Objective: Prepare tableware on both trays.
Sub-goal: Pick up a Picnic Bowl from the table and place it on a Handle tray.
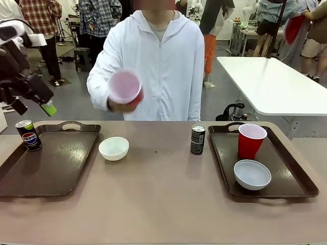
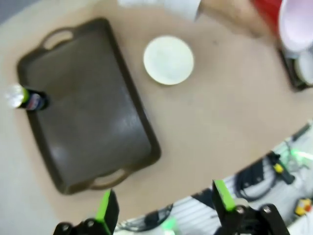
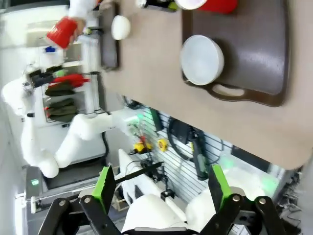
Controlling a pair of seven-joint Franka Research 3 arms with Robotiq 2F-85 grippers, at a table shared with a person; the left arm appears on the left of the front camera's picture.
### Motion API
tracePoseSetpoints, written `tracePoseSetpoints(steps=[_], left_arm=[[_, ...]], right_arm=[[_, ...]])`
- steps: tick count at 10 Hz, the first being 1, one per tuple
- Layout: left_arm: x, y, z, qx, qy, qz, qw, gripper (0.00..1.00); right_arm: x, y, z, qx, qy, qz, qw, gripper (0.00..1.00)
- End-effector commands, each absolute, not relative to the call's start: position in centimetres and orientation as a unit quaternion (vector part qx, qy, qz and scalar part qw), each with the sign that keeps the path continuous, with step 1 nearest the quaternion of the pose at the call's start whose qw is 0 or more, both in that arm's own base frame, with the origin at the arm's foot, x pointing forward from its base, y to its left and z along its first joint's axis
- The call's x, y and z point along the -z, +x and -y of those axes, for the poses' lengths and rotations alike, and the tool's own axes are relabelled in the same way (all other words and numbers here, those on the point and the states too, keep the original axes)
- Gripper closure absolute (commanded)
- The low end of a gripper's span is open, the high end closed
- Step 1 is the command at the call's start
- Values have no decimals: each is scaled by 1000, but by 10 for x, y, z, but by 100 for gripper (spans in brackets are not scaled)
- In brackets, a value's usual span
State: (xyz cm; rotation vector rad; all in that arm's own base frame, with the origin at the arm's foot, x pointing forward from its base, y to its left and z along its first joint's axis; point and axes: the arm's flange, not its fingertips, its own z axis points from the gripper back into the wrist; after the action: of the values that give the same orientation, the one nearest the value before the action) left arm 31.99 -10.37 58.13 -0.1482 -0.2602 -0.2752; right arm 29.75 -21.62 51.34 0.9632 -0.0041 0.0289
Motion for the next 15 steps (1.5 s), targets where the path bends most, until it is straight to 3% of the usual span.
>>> tracePoseSetpoints(steps=[1, 2, 5, 9, 10, 13, 15], left_arm=[[-582, 321, 120, 109, -17, 150, 983, 0], [-575, 321, 123, 99, 14, 183, 978, 0], [-536, 337, 113, 155, 4, 196, 968, 0], [-498, 362, 87, 172, -60, 158, 971, 0], [-499, 355, 80, 177, -57, 148, 971, 0], [-520, 257, 16, 214, -30, 118, 969, 0], [-515, 255, 10, 217, -44, 120, 968, 0]], right_arm=[[-518, 294, 210, -6, 431, 2, 902, 1], [-518, 294, 210, -6, 431, 2, 902, 1], [-518, 294, 210, -6, 431, 2, 902, 1], [-518, 294, 210, -6, 431, 2, 902, 1], [-518, 294, 210, -6, 431, 2, 902, 1], [-521, 291, 223, -8, 445, 1, 896, 1], [-521, 296, 213, -7, 438, 0, 899, 1]])
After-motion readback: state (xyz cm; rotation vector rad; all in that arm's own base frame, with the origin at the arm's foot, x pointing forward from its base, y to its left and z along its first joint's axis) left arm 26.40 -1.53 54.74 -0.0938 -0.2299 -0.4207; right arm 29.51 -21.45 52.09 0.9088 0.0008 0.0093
